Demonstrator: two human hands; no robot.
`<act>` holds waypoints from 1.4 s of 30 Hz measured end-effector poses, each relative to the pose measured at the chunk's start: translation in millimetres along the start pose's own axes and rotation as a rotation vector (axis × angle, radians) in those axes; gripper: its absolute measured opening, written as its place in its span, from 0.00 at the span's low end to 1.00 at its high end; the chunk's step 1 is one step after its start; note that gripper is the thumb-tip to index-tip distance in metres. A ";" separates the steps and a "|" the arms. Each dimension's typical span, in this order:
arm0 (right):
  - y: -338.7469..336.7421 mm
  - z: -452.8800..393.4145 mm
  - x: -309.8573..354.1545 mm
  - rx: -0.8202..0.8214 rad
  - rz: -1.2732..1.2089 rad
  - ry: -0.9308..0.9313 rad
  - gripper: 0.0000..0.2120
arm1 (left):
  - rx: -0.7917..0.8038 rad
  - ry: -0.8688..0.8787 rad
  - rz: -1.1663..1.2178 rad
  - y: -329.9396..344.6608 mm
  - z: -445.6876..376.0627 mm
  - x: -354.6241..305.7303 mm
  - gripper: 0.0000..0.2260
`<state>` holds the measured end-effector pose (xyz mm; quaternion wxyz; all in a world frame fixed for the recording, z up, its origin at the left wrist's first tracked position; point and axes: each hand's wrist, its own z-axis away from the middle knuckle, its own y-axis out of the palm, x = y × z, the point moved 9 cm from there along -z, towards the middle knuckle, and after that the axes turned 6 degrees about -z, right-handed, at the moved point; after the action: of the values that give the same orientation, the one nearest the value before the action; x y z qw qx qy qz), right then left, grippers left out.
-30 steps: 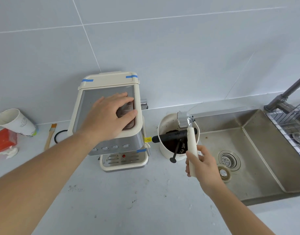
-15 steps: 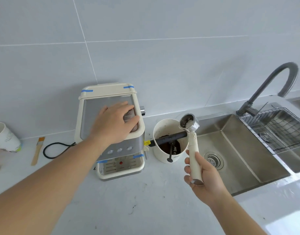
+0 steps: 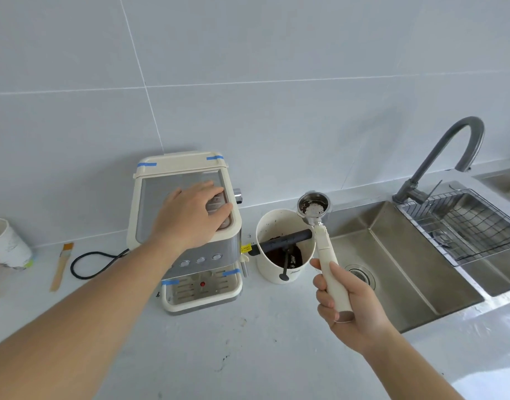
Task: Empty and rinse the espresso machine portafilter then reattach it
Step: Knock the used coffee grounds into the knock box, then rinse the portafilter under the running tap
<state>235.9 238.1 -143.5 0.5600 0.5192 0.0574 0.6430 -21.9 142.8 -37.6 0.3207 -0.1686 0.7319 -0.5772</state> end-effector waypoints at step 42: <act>-185.8 -51.9 219.9 0.298 0.254 0.240 0.25 | 0.467 -0.483 1.150 233.7 -46.7 -379.3 0.22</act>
<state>357.2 504.1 -156.1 0.3808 0.5193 0.1522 0.7498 255.7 475.9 -150.1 0.7607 0.1980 0.4685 -0.4033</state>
